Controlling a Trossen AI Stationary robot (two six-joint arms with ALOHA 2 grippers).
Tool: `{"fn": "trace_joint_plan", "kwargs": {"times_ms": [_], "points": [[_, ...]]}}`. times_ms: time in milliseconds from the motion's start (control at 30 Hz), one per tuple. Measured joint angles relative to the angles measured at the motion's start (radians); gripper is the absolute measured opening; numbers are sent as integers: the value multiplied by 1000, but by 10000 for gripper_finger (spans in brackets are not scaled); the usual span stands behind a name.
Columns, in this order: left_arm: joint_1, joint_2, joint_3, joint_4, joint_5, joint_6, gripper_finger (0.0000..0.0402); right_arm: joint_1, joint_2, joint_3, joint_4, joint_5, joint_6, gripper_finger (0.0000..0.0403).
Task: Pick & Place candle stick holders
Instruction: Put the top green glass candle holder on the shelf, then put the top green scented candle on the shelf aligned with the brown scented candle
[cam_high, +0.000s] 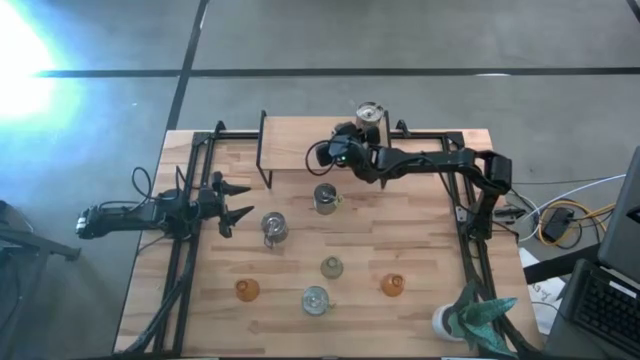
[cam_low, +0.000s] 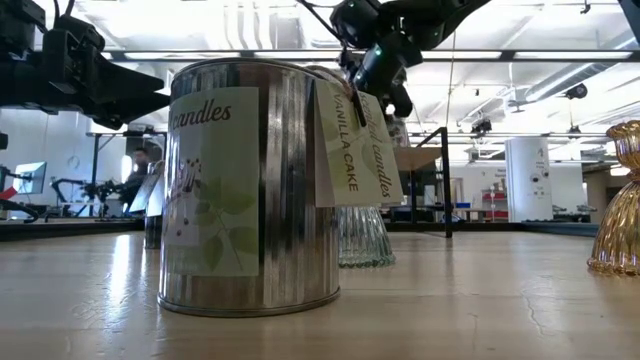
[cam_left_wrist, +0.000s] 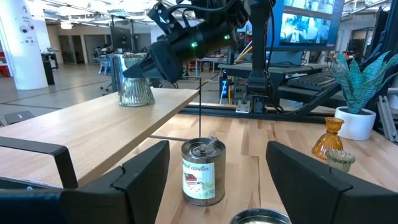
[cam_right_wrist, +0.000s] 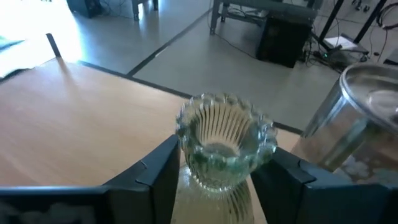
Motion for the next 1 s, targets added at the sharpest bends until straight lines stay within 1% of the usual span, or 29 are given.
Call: {"fn": "trace_joint_plan", "kwargs": {"times_ms": [200,333,667,833,1000], "points": [[0,0,0,0,0,0,273,0,-13,0,18,2,-26,221],[0,0,0,0,0,0,273,0,-31,0,19,2,-51,238],[0,0,0,0,0,0,273,8,-117,0,53,3,-176,242],[0,0,0,0,0,0,273,28,-179,1,81,1,-286,242],[0,0,0,0,0,0,273,53,-259,1,87,-34,-387,237]]}}
